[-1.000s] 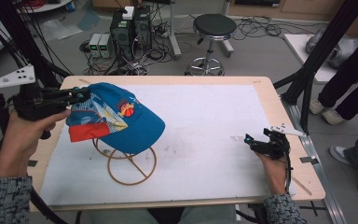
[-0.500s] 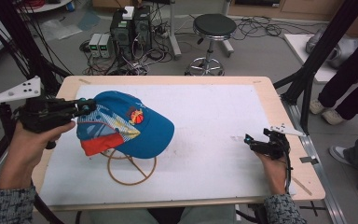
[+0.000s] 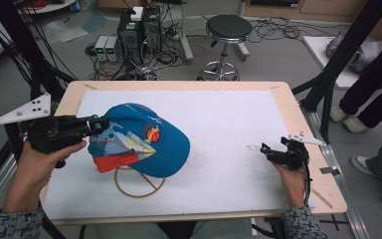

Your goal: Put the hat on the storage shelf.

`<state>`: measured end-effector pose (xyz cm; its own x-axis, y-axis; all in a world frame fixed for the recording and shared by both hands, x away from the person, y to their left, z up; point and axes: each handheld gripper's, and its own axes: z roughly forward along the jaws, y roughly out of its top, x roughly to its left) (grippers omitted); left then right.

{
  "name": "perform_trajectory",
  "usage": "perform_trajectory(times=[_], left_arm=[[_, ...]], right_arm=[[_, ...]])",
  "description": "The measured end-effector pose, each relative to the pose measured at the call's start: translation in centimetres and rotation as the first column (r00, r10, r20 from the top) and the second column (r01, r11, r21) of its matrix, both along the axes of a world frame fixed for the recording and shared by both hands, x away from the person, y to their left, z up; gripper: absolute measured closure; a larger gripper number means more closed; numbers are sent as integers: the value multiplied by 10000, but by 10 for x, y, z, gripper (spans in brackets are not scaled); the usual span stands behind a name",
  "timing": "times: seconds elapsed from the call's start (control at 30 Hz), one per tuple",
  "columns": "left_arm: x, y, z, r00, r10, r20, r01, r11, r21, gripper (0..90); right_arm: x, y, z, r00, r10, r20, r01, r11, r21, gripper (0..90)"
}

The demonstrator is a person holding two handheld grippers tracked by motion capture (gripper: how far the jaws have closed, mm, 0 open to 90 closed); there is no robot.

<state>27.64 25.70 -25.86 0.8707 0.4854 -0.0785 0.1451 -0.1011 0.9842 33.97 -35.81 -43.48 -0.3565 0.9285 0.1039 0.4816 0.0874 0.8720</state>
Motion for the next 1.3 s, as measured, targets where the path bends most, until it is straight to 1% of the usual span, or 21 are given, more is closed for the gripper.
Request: perform_trajectory(times=[0.07, 0.13, 0.2, 0.23, 0.3, 0.33, 0.5, 0.53, 0.6, 0.7, 0.8, 0.83, 0.93, 1.0, 1.03, 1.07, 1.1, 1.2, 1.23, 1.27, 1.3], left_arm=[[0, 0, -1, 10000, -45, 9, 45, 10000, -3, 873], [1, 0, -3, 10000, -88, -7, 87, 9999, -94, 868], [1, 0, -4, 10000, -83, -6, 83, 9999, -146, 834], [2, 1, -4, 10000, -58, -10, 58, 9998, -173, 834], [3, 1, -6, 10000, -53, -60, 51, 9996, -291, 781], [3, 1, -7, 9999, -127, -103, 123, 9992, -373, 750], [4, 2, -8, 9996, -219, -157, 210, 9984, -518, 726], [3, 2, -8, 9996, -243, -151, 234, 9983, -534, 682], [2, 3, -7, 9996, -243, -109, 235, 9976, -657, 669], [0, 9, -4, 10000, -19, 19, 20, 9966, -824, 646], [-2, 18, -3, 9993, 337, 167, -318, 9944, -1006, 623], [-3, 20, -3, 9986, 484, 191, -463, 9940, -991, 603], [-4, 28, -3, 9941, 1035, 316, -1006, 9916, -817, 584], [-4, 32, -4, 9913, 1262, 371, -1228, 9889, -833, 584], [-5, 37, -5, 9872, 1529, 451, -1487, 9852, -851, 582], [-5, 38, -6, 9847, 1672, 484, -1626, 9828, -881, 581], [-5, 38, -6, 9847, 1672, 484, -1626, 9828, -881, 581], [-6, 44, -8, 9760, 2093, 593, -2043, 9755, -813, 577], [-6, 46, -8, 9717, 2272, 641, -2220, 9719, -788, 574], [-8, 49, -10, 9616, 2628, 785, -2575, 9636, -716, 559], [-8, 49, -10, 9616, 2628, 785, -2575, 9636, -716, 544]], right_arm=[[0, 0, 0, 10000, -8, -8, 8, 10000, -5, 106], [0, 0, 0, 10000, -4, -6, 4, 10000, 6, 106], [0, 0, 0, 10000, -9, -4, 9, 10000, -11, 106], [0, 0, 0, 10000, -9, -4, 9, 10000, -11, 106], [0, 0, 0, 10000, -18, -17, 18, 10000, 12, 106], [0, 0, 0, 10000, -22, -40, 22, 10000, 22, 106], [0, 0, 0, 10000, -24, -34, 24, 10000, 18, 106], [0, 0, 0, 10000, -11, -16, 11, 10000, -1, 106], [0, 0, 0, 10000, -20, -17, 20, 10000, 2, 106], [1, 0, 0, 10000, -15, -8, 15, 10000, 26, 106], [1, 0, 0, 10000, 1, 12, -1, 10000, 10, 106], [1, 0, 0, 10000, -25, 19, 25, 10000, 60, 106], [1, 0, 0, 10000, -21, 49, 20, 10000, 86, 106], [1, 1, 1, 9999, -22, 112, 20, 9999, 123, 106], [1, 1, 1, 9999, -5, 150, 4, 10000, 92, 106], [2, 1, 1, 9999, -2, 163, 0, 9999, 110, 106], [2, 1, 1, 9999, -2, 163, 0, 9999, 110, 106], [2, 0, 1, 9998, -35, 183, 31, 9998, 173, 106], [2, 1, 1, 9998, -42, 191, 39, 9998, 190, 106], [2, 1, 1, 9996, -19, 282, 14, 9998, 188, 106], [2, 2, 1, 9996, -35, 291, 28, 9998, 216, 106]])
